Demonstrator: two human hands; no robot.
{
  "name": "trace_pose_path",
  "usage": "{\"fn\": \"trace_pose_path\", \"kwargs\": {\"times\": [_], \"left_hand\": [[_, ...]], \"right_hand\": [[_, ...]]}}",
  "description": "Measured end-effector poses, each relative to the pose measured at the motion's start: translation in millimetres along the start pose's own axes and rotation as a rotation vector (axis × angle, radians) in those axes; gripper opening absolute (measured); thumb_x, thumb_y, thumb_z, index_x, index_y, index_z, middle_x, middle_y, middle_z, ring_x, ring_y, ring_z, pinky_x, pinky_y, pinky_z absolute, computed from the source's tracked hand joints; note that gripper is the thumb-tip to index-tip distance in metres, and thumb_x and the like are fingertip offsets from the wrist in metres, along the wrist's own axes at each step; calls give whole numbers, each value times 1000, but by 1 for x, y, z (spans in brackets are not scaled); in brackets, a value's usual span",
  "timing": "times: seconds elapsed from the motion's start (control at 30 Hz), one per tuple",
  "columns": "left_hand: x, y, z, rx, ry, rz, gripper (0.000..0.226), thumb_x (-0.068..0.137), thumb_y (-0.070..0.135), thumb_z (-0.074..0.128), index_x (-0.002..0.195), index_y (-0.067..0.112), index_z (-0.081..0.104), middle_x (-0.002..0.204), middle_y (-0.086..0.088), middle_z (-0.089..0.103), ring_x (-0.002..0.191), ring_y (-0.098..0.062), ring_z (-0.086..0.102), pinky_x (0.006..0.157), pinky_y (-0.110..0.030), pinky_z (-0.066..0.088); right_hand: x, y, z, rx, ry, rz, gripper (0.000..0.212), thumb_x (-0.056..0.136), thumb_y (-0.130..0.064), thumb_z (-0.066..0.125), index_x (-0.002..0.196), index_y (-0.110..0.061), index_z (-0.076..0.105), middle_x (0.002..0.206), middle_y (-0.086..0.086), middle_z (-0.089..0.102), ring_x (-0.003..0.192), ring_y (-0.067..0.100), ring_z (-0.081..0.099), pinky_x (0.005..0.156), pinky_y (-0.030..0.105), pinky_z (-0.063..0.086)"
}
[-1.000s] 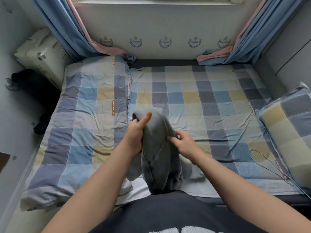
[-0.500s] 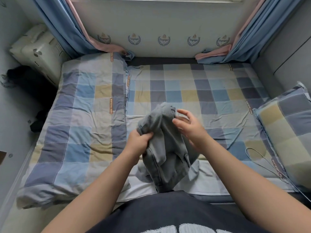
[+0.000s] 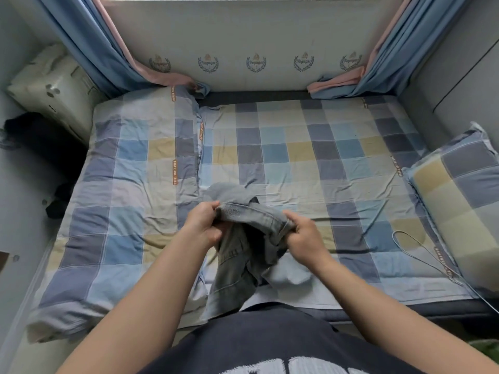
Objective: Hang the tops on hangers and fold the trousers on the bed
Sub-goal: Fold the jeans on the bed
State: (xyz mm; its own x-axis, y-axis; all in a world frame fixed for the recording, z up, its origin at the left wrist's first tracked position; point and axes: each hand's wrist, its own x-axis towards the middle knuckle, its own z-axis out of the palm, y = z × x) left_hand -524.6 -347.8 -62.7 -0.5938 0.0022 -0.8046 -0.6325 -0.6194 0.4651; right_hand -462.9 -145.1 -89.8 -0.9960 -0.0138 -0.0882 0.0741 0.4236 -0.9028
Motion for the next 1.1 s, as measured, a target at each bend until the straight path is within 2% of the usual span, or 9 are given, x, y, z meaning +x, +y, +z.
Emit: {"fn": "trace_pose_path", "kwargs": {"times": [0.07,0.17,0.27,0.4,0.53,0.7,0.77,0.87,1.1], "left_hand": [[3,-1,-12,152,44,68,24,103,11,50,121,0,60,110,-21,68,88,-29,68,75,-40,58],[-10,-14,-16,452,12,281,25,98,20,65,121,10,61,104,-5,69,73,-8,65,61,-23,50],[-29,-23,-11,685,-174,548,47,89,31,75,131,15,59,121,2,68,101,-5,68,82,-28,57],[-43,-38,-10,950,-396,608,78,64,50,83,131,26,52,120,10,66,107,-2,66,89,-23,54],[-37,-62,7,1043,-226,682,79,61,59,83,129,40,48,127,10,61,119,-11,60,100,-44,51],[-27,-65,29,1156,82,737,89,58,82,65,133,38,45,128,9,60,121,-25,57,96,-56,48],[-23,-64,31,1224,153,770,73,69,72,60,129,32,50,124,4,60,118,-30,56,94,-56,48],[-18,-59,23,1235,235,870,29,83,31,59,112,25,56,109,-3,61,103,-36,59,86,-51,49],[14,-23,-40,1140,461,961,46,72,-10,53,110,15,58,114,-9,55,103,-35,57,85,-44,49]], "right_hand": [[14,-17,-22,-5,24,-38,28,78,2,57,91,-17,73,86,0,74,84,17,67,77,36,53],[38,-44,-39,-89,-27,-97,23,79,1,61,86,-18,70,79,-2,72,74,20,66,67,36,52],[54,-68,-34,-275,-94,-152,21,79,-3,65,81,-24,63,74,-4,67,65,14,56,62,33,45],[67,-95,-28,-373,-81,-182,16,79,-7,66,83,-21,59,69,-5,62,64,19,55,58,32,47],[71,-115,-26,-334,-52,-222,17,79,-7,62,87,-22,58,62,-11,52,54,6,47,47,14,32],[67,-125,-22,-379,-73,-239,13,78,-11,62,87,-20,61,56,-7,52,52,9,45,49,24,33],[67,-123,-24,-385,-68,-234,12,79,-10,62,87,-19,61,54,-8,51,50,8,44,48,23,32],[71,-118,-34,-389,-55,-196,13,81,-9,62,89,-19,62,57,-6,53,50,10,46,49,23,34],[79,-76,-66,-449,-1,-60,8,84,-15,68,83,-22,64,69,3,65,65,17,54,57,29,38]]}}
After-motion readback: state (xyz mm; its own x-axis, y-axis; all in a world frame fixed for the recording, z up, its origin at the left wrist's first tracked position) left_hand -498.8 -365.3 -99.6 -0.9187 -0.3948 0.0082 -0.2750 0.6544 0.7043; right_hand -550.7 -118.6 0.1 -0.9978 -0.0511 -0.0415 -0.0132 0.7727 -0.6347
